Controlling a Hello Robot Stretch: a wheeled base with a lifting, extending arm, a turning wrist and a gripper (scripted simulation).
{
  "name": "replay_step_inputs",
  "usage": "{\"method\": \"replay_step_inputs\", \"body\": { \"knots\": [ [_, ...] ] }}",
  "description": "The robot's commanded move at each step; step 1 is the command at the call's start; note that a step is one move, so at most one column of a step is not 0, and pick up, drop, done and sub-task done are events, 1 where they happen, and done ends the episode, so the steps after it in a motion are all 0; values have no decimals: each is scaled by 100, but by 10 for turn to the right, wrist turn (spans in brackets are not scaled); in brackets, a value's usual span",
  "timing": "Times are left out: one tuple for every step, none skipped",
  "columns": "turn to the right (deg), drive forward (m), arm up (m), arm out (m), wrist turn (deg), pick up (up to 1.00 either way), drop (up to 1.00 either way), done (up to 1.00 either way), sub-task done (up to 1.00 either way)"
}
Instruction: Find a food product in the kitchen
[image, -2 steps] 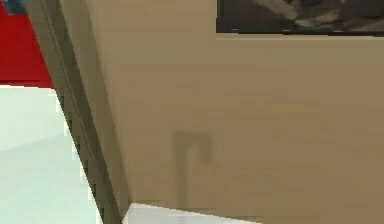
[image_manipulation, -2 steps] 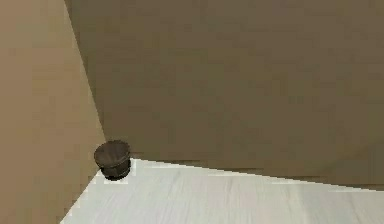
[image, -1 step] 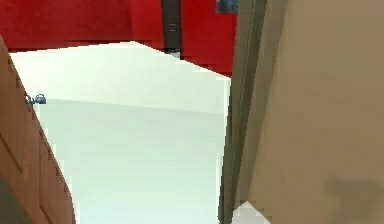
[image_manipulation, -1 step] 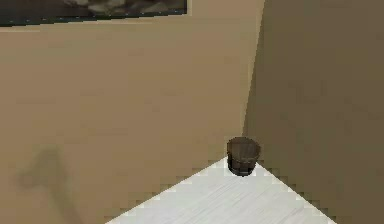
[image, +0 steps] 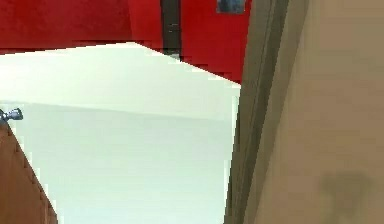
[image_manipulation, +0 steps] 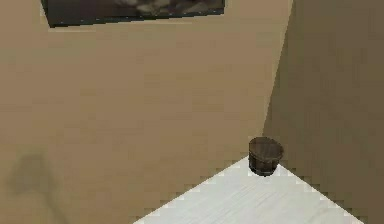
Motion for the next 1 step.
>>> {"method": "replay_step_inputs", "body": {
  "knots": [
    [-180,0,0,0,0,0,0,0,0]
  ]
}}
